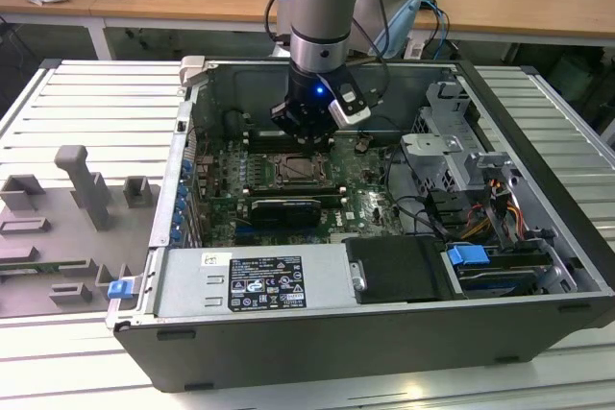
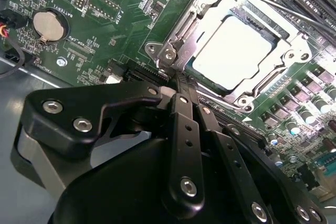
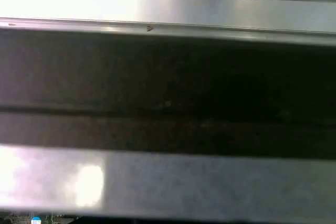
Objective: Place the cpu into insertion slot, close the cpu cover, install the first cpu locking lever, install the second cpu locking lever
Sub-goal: 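Install the first cpu locking lever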
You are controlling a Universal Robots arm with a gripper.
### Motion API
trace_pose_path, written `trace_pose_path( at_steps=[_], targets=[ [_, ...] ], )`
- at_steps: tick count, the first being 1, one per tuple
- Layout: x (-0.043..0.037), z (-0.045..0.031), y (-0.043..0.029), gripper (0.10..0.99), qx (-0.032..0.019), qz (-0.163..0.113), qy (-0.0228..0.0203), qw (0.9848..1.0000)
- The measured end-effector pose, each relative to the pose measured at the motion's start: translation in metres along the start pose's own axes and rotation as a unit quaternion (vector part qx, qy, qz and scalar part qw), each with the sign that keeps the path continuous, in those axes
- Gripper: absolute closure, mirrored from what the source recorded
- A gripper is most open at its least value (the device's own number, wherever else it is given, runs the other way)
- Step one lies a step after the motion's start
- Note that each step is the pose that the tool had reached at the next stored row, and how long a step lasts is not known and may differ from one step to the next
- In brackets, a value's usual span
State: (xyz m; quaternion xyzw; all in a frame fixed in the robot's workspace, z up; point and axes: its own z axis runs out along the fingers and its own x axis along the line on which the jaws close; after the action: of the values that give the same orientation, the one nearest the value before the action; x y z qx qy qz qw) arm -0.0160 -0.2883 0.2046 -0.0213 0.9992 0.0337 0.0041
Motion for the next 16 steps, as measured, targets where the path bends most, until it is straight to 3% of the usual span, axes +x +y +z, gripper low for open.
trace_pose_path(
  at_steps=[4,9,16],
  targets=[
    [0.0,0.0001,0.0,0.98,0.0002,0.0,-0.0001,1.0],
    [0.0,0.0024,-0.0002,0.98,0.0068,0.0,0.0003,1.0],
    [-0.0002,0.0044,-0.0001,0.98,0.0062,0.0,0.0002,1.0]
  ],
)
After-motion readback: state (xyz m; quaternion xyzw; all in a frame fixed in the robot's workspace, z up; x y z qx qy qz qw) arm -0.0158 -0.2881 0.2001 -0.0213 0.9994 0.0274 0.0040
